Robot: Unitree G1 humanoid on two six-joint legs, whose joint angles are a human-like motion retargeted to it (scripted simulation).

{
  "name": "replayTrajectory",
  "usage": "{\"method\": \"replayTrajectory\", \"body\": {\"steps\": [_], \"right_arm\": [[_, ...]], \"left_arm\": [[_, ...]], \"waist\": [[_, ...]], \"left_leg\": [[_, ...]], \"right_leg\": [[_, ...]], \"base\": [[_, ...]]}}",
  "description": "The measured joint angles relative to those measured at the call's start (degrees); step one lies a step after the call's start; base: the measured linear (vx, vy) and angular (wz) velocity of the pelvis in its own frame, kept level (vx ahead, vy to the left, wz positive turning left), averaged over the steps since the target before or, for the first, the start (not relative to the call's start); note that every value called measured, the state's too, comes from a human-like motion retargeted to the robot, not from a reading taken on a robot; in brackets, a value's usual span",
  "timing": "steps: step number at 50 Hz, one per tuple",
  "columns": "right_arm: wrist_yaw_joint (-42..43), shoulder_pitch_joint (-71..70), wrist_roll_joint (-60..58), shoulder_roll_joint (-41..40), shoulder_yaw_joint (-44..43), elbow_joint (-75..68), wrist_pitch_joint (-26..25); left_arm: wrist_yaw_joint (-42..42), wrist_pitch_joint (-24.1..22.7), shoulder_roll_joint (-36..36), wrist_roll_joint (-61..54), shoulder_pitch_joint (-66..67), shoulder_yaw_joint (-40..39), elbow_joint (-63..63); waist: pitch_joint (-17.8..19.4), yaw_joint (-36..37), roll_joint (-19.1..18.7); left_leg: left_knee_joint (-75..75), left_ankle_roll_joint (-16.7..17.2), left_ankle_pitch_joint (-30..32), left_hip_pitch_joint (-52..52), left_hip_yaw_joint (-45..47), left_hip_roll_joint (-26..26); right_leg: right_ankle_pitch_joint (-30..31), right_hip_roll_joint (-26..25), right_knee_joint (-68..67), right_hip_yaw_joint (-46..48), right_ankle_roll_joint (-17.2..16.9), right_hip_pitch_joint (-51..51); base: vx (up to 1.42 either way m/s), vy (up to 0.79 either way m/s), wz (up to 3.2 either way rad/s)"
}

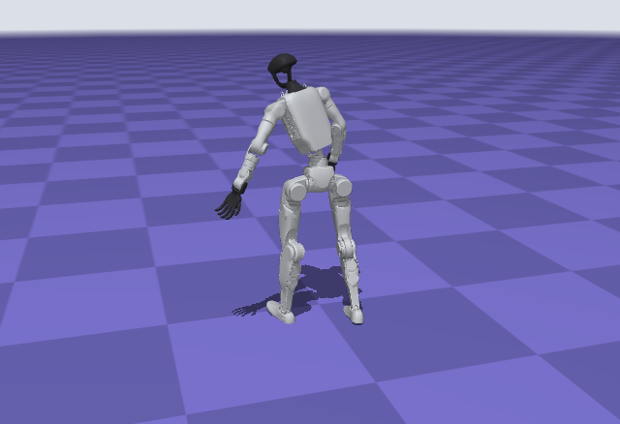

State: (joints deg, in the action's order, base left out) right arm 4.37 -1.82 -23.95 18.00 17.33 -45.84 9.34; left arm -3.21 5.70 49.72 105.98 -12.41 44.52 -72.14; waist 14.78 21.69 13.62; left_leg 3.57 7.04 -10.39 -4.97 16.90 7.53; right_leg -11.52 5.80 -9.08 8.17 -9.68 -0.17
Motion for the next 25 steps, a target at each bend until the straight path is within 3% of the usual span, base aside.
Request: {"method": "replayTrajectory", "body": {"steps": [5,12,14,19,23,25], "right_arm": [[-3.5,6.8,-1.9,2.5,-0.9,0.4,-1.5],[-6.7,9.8,-7.2,5.0,-5.4,2.4,-6.6],[-7.5,9.7,-9.4,4.6,-6.4,3.0,-7.1],[-7.5,7.2,-11.2,4.9,-8.8,2.9,-7.8],[-5.2,5.6,-10.3,4.2,-9.6,0.1,-8.3],[-3.5,2.3,-8.8,5.2,-11.3,-2.2,-8.8]], "left_arm": [[-0.6,5.0,0.5,-3.6,-22.1,4.4,1.6],[-5.0,10.8,-3.7,-19.5,-48.8,5.5,9.4],[-6.0,11.8,-5.0,-21.4,-52.2,3.7,12.2],[-7.0,12.5,-5.1,-18.8,-49.6,-0.8,22.1],[-6.6,10.0,-2.7,-12.6,-34.9,-3.5,30.5],[-6.5,8.1,-1.7,-9.5,-28.2,-4.0,32.5]], "waist": [[1.7,-5.1,-0.8],[7.9,-11.4,-2.8],[8.5,-11.6,-4.6],[7.2,-12.1,-9.3],[2.6,-11.0,-12.9],[2.1,-11.9,-14.0]], "left_leg": [[0.0,-0.4,-0.9,0.2,-3.7,0.7],[1.2,-0.7,-2.0,1.9,-10.2,-1.5],[1.3,0.9,-2.4,2.2,-10.8,0.7],[1.4,3.6,-3.5,2.2,-11.8,2.9],[0.8,4.2,-3.8,2.9,-11.2,4.0],[-0.3,3.1,-3.4,2.7,-12.6,2.7]], "right_leg": [[0.3,0.7,0.4,4.9,1.2,-8.0],[16.1,4.1,14.1,4.9,-4.7,-13.8],[15.8,2.7,14.1,4.8,-5.3,-16.5],[15.6,2.6,14.1,9.3,-5.3,-18.2],[18.6,2.2,14.1,12.0,-5.3,-17.3],[18.0,3.6,14.1,12.9,-5.3,-16.1]], "base": [[0.19,-0.02,0.67],[0.22,-0.11,0.93],[0.25,-0.37,0.38],[0.31,-0.32,0.34],[0.38,-0.32,0.16],[0.39,-0.28,0.42]]}}
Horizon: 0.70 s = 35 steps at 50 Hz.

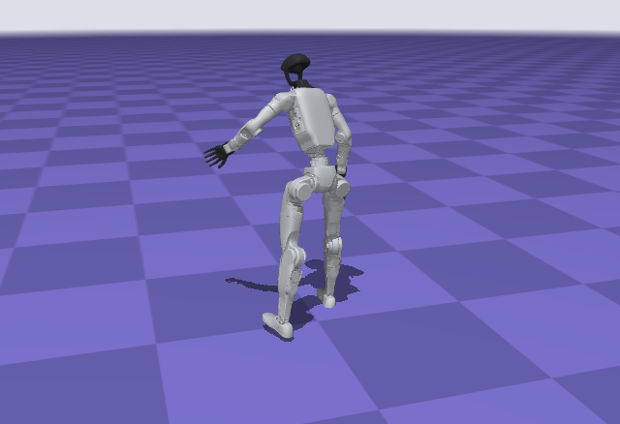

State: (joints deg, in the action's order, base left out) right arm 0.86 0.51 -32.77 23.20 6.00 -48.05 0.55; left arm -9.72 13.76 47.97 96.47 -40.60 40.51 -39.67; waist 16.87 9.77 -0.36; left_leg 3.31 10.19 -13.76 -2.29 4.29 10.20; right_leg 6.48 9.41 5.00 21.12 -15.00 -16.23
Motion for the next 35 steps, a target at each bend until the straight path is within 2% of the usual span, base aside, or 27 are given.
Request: {"method": "replayTrajectory", "body": {"steps": [5,10,15,19,23,29,35], "right_arm": [[6.6,-5.6,4.2,-0.5,-3.7,-7.8,-1.7],[12.4,-9.7,7.7,-1.2,-6.6,-14.0,-2.2],[15.8,-14.4,9.2,-1.9,-5.0,-18.7,-0.9],[16.5,-18.2,8.2,-3.4,-1.1,-20.3,0.6],[16.2,-22.2,5.8,-5.9,3.9,-20.8,1.8],[12.1,-28.0,1.3,-9.9,10.8,-20.2,3.1],[6.6,-27.8,0.7,-11.1,13.3,-11.4,4.5]], "left_arm": [[1.3,-5.5,0.4,9.0,21.0,2.2,-3.3],[4.1,-10.9,-1.1,13.8,40.4,5.6,-14.5],[6.0,-14.1,-3.4,7.4,58.4,3.8,-25.8],[6.0,-15.7,-4.8,1.4,67.8,1.2,-30.2],[5.2,-17.0,-5.5,-0.7,71.5,-0.3,-30.7],[5.5,-16.9,-4.7,3.2,67.6,-3.9,-26.9],[6.8,-13.0,-0.5,8.5,58.8,-11.3,-17.1]], "waist": [[-4.4,3.0,-2.1],[-9.0,10.1,-2.3],[-12.6,16.0,-2.7],[-14.7,17.9,-3.7],[-15.9,18.5,-4.6],[-15.8,19.4,-4.9],[-14.9,21.0,-1.4]], "left_leg": [[-4.3,-3.7,0.8,1.0,-1.1,-2.2],[-9.7,-6.3,0.6,0.7,-4.0,-5.7],[-11.0,-7.0,0.2,-0.1,-4.8,-7.8],[-8.6,-7.1,0.6,-1.0,-3.3,-8.1],[-5.4,-6.7,1.9,-2.7,-2.2,-8.5],[-1.2,-5.3,3.9,-6.0,1.0,-8.8],[0.4,-4.7,4.8,-7.1,7.7,-7.7]], "right_leg": [[-3.6,0.8,0.0,-1.8,0.0,3.5],[-6.6,0.7,0.0,-5.8,0.0,6.2],[-9.2,0.9,0.0,-9.3,0.0,9.2],[-11.6,1.4,-1.0,-10.4,0.0,11.5],[-13.8,1.9,-2.0,-10.7,0.0,13.6],[-15.7,2.4,-2.4,-10.6,0.0,16.8],[-17.0,2.0,-2.6,-11.8,0.0,19.0]], "base": [[0.41,-0.24,-0.13],[0.40,-0.20,-0.75],[0.39,-0.07,-0.67],[0.36,0.02,-0.31],[0.32,0.06,-0.11],[0.29,0.09,-0.10],[0.32,0.09,-0.31]]}}
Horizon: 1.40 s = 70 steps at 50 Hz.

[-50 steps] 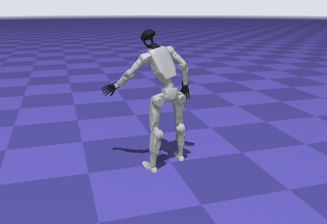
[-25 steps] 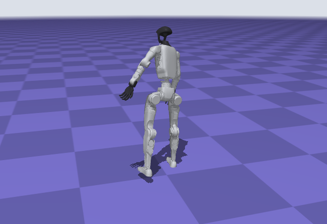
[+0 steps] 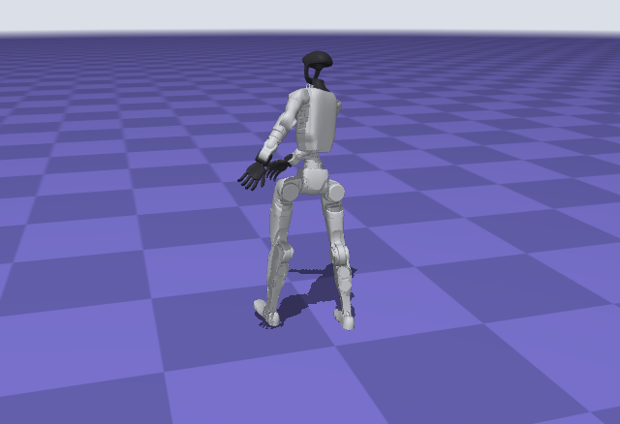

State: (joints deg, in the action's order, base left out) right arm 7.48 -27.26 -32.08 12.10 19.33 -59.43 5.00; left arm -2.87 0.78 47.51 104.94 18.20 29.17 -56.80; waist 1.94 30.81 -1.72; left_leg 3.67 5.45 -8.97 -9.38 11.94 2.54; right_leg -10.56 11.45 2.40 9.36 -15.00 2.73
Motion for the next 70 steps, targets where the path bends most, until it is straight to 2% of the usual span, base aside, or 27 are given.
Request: {"method": "replayTrajectory", "body": {"steps": [5,8,12,15,18,20,23,25,28,30,33,35,38,42,46,50,53,58,62,67,70], "right_arm": [[-2.7,8.6,2.2,1.1,-1.2,13.1,0.4],[-3.6,16.0,3.3,2.8,-1.7,19.3,0.6],[-5.7,25.9,4.1,6.5,-3.3,24.2,2.2],[-7.2,31.2,2.9,9.3,-5.5,25.2,3.3],[-7.3,34.8,3.2,11.6,-8.6,25.8,2.1],[-7.0,36.3,5.0,12.9,-11.4,26.9,0.7],[-6.5,38.5,7.8,14.2,-15.7,29.2,-2.2],[-7.0,40.2,8.3,14.1,-18.1,31.1,-3.4],[-8.8,42.0,7.9,13.1,-22.2,34.0,-4.1],[-9.5,43.1,7.7,12.6,-24.9,35.3,-4.5],[-8.4,43.2,7.1,12.4,-27.5,34.7,-5.2],[-6.3,41.9,6.6,13.1,-27.8,32.6,-5.6],[-2.0,37.2,5.2,15.5,-25.4,26.7,-5.8],[1.7,27.0,0.8,18.4,-18.1,15.3,-6.0],[1.0,16.5,-4.3,19.4,-10.8,4.7,-6.2],[0.4,7.9,-5.2,19.5,-6.8,-3.1,-6.5],[1.7,1.7,-1.9,19.6,-6.7,-7.9,-7.3],[7.2,-7.2,7.1,18.8,-11.2,-11.5,-8.5],[10.7,-10.0,13.8,16.9,-13.4,-9.1,-6.1],[9.4,-5.6,17.7,14.8,-6.2,-3.8,0.4],[4.2,-0.2,15.8,15.0,1.9,0.4,2.8]], "left_arm": [[0.8,5.2,2.7,0.0,-10.3,-4.4,6.2],[0.8,7.7,2.7,0.0,-19.5,-2.1,6.6],[0.1,8.1,1.3,3.7,-36.8,7.5,3.9],[-0.1,8.2,-0.7,8.1,-51.2,15.5,1.6],[-0.4,10.5,-2.7,8.1,-64.6,21.4,0.2],[-0.7,12.4,-4.3,5.2,-73.4,24.5,-0.9],[-2.3,15.5,-6.6,-4.4,-84.0,28.2,-2.5],[-3.1,17.0,-7.8,-8.8,-88.3,29.2,-3.4],[-3.7,18.5,-9.6,-12.8,-90.8,26.7,-4.3],[-4.1,18.9,-10.5,-13.8,-89.3,23.7,-3.2],[-5.0,18.5,-10.6,-13.8,-81.7,19.0,1.2],[-6.2,17.4,-10.0,-13.2,-74.2,17.0,4.9],[-8.0,14.2,-8.0,-11.8,-61.6,16.9,9.1],[-7.5,8.8,-5.6,-8.0,-45.3,19.4,9.5],[-3.8,4.6,-3.9,-2.4,-32.3,21.5,5.2],[-0.5,3.0,-2.0,-1.0,-21.4,19.7,0.1],[1.1,3.6,-1.0,-4.2,-13.9,15.7,-3.0],[1.8,4.8,-1.2,-10.7,-3.2,9.4,-6.4],[1.0,2.7,-2.0,-12.8,2.6,5.5,-7.9],[-1.1,-3.0,-0.9,-13.8,3.9,-1.4,-8.5],[-1.3,-3.6,0.8,-14.5,0.6,-5.5,-7.8]], "waist": [[0.3,-0.8,6.7],[0.9,-4.1,9.8],[2.5,-9.7,9.7],[3.8,-13.4,8.5],[7.1,-17.6,8.5],[10.7,-20.8,8.9],[17.0,-25.9,9.4],[20.4,-28.2,8.9],[24.0,-30.5,5.9],[25.4,-32.3,3.6],[25.8,-34.8,0.7],[25.3,-36.0,-1.3],[23.2,-36.3,-4.1],[19.5,-33.8,-6.6],[16.1,-28.1,-7.5],[13.3,-21.1,-7.9],[11.7,-16.4,-7.8],[9.9,-11.1,-6.8],[8.6,-7.1,-4.8],[6.3,1.3,0.7],[4.8,6.8,5.4]], "left_leg": [[-0.5,-1.4,-1.6,1.2,1.6,0.9],[-1.3,-2.0,-3.7,3.0,0.9,0.9],[-2.6,-1.3,-5.7,5.8,-0.6,3.8],[-3.2,-0.8,-6.7,6.3,-0.9,6.8],[-3.7,0.0,-7.5,6.4,-1.5,7.2],[-4.1,0.3,-8.0,6.7,-2.8,6.2],[-4.3,0.5,-9.1,8.6,-6.0,4.0],[-4.2,1.4,-9.9,10.1,-7.5,4.8],[-4.1,3.0,-11.1,11.2,-9.5,7.8],[-4.2,3.1,-11.7,12.0,-11.6,8.0],[-4.4,2.3,-11.6,13.3,-14.9,6.2],[-4.8,1.6,-10.6,14.1,-16.8,4.7],[-5.5,0.9,-8.1,14.6,-18.5,3.3],[-6.4,0.1,-5.1,14.3,-18.9,1.8],[-6.7,-0.3,-4.3,13.1,-18.0,0.4],[-6.2,-0.7,-4.2,11.0,-17.3,-0.9],[-5.6,-1.2,-3.7,8.9,-17.0,-2.2],[-4.0,-1.8,-2.9,5.2,-14.6,-3.6],[-2.2,-1.8,-2.6,2.8,-10.2,-3.5],[-0.9,-1.5,-2.0,1.2,-4.6,-2.2],[-1.3,-1.9,-1.6,0.9,-2.7,-1.4]], "right_leg": [[-0.1,-0.6,-0.4,-1.7,0.0,0.8],[1.1,-0.3,-2.0,-1.9,0.5,1.9],[4.0,-3.1,-10.6,-2.4,3.4,0.2],[1.8,-4.7,-22.3,-1.2,4.0,-8.6],[-0.2,-2.6,-22.6,4.0,4.3,-15.4],[1.7,-0.9,-16.8,7.0,3.9,-17.7],[10.8,0.8,-3.2,8.4,1.1,-17.7],[14.4,-0.2,2.6,8.3,0.0,-18.8],[10.7,-2.5,2.6,6.3,0.0,-22.8],[11.0,-2.2,2.6,4.8,0.0,-23.0],[17.4,0.8,2.6,5.2,0.0,-20.6],[19.2,3.3,2.6,6.5,0.0,-18.6],[16.9,5.1,2.5,7.5,0.0,-16.2],[14.2,5.1,2.4,7.2,0.1,-14.2],[12.0,3.9,2.5,6.4,0.0,-12.0],[9.6,2.4,2.5,5.8,0.0,-9.3],[7.7,1.9,2.0,5.3,0.0,-7.3],[4.5,1.0,0.2,4.2,0.0,-4.2],[2.5,-0.1,-1.1,2.2,0.0,-2.2],[0.9,-1.4,-2.1,-2.5,0.3,-0.9],[0.6,-1.9,-2.2,-5.6,0.0,-0.8]], "base": [[0.35,0.12,-0.32],[0.36,0.21,0.01],[0.31,0.16,0.18],[0.22,0.10,0.02],[0.20,0.03,0.28],[0.22,-0.02,0.79],[0.29,-0.08,1.08],[0.32,-0.28,0.82],[0.37,-0.34,0.71],[0.46,-0.20,1.00],[0.49,-0.18,1.05],[0.49,-0.19,0.86],[0.47,-0.24,0.48],[0.43,-0.30,-0.06],[0.40,-0.30,-0.34],[0.37,-0.26,-0.33],[0.36,-0.17,-0.27],[0.36,-0.11,-0.29],[0.36,-0.06,-0.54],[0.38,-0.02,-0.96],[0.39,0.03,-1.06]]}}
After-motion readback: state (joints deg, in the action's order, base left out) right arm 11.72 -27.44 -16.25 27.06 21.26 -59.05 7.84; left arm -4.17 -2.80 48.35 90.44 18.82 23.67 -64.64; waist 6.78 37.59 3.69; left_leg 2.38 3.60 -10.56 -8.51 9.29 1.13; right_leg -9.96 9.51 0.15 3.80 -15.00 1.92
